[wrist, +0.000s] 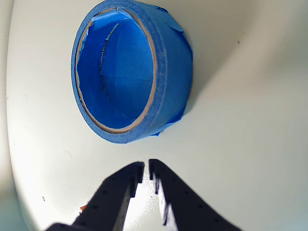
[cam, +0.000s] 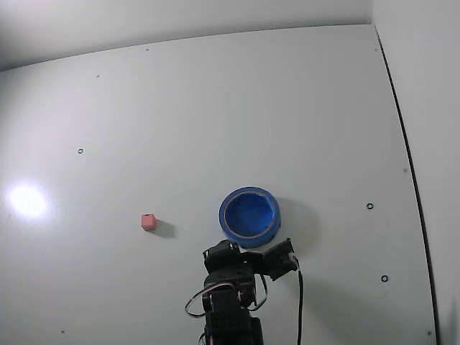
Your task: Grasp a block and put it in the bin.
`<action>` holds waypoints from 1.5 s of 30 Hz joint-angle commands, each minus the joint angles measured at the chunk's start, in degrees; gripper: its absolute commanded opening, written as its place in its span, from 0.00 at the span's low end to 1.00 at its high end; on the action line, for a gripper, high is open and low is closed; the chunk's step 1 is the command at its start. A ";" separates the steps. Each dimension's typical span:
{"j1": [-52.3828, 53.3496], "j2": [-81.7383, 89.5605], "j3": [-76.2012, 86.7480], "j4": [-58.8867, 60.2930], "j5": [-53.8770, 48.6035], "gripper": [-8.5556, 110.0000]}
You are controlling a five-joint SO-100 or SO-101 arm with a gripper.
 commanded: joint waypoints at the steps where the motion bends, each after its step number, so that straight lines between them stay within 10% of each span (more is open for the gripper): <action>1: 0.00 0.62 0.18 0.18 -0.18 0.07; 33: -0.70 0.62 -2.55 2.20 -1.05 0.07; 45: -14.24 -19.69 -34.45 19.69 -33.75 0.07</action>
